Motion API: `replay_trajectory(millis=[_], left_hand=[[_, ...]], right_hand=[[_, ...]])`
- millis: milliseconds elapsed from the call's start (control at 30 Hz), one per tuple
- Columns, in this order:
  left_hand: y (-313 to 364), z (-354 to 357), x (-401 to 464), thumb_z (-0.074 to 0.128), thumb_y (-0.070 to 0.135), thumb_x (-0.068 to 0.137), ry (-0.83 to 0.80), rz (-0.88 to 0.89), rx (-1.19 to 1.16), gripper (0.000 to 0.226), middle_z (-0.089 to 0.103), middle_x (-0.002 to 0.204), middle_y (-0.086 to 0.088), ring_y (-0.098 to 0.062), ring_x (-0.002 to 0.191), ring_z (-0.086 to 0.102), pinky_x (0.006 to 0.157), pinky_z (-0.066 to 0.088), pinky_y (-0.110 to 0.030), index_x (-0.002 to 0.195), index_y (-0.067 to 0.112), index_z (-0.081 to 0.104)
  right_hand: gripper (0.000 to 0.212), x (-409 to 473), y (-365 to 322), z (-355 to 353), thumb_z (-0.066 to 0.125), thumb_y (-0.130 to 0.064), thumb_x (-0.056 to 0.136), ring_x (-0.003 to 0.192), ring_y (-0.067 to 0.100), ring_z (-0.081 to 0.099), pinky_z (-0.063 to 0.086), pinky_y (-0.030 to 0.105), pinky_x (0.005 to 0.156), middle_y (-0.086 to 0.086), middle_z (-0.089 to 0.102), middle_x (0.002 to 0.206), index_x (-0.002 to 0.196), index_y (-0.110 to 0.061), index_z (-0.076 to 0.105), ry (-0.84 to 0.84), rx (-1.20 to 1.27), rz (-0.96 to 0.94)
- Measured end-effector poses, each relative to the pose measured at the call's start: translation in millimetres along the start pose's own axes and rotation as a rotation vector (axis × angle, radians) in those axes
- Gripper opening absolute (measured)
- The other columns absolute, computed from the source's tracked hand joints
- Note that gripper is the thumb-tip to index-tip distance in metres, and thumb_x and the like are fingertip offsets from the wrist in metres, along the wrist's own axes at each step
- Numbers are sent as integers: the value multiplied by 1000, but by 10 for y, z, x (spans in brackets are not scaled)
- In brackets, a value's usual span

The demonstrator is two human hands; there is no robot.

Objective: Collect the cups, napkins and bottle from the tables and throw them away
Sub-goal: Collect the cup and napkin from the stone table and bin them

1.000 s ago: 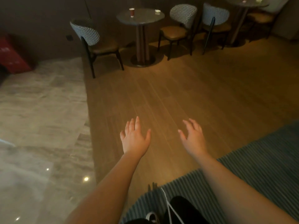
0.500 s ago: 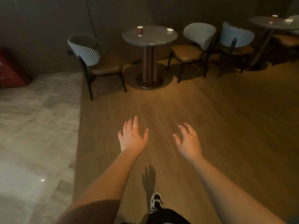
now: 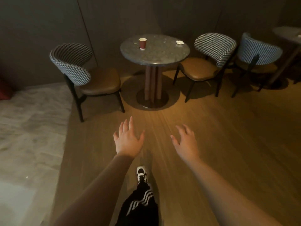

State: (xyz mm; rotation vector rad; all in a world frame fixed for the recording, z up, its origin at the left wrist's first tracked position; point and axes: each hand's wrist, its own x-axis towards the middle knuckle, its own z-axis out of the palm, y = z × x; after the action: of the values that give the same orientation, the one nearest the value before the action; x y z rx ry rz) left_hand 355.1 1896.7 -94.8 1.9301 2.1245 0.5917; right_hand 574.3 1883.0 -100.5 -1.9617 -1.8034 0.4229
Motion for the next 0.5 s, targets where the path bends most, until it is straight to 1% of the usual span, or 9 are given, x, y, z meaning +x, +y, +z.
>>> replay_trajectory(millis=[133, 267, 367, 500], left_hand=[[5, 268, 1475, 38, 59, 90, -34, -19, -5, 75, 24, 156, -1, -20, 144, 17, 113, 21, -50, 152, 24, 13], [80, 324, 2793, 42, 56, 90, -56, -50, -12, 75, 24, 156, -1, -19, 143, 17, 112, 22, -52, 151, 25, 13], [197, 328, 3694, 40, 56, 90, -46, -61, -2, 74, 24, 156, -2, -20, 143, 17, 112, 21, -51, 152, 24, 14], [386, 471, 4701, 42, 55, 90, -39, -35, 6, 75, 25, 155, -3, -20, 143, 18, 111, 23, -51, 151, 23, 13]], right_hand=[[51, 1469, -77, 224, 49, -43, 93, 141, 20, 24, 33, 39, 109, 0, 29, 152, 140, -27, 39, -13, -13, 11], [50, 2834, -243, 188, 50, -38, 94, 142, 22, 22, 32, 42, 112, 3, 28, 153, 140, -24, 39, -21, -26, 19], [50, 3699, -303, 103, 50, -37, 94, 142, 22, 22, 30, 41, 113, 3, 28, 153, 141, -23, 40, -10, -36, 11], [49, 4710, -244, 100, 51, -37, 94, 141, 21, 23, 31, 42, 112, 3, 31, 152, 140, -23, 42, -3, -11, 23]])
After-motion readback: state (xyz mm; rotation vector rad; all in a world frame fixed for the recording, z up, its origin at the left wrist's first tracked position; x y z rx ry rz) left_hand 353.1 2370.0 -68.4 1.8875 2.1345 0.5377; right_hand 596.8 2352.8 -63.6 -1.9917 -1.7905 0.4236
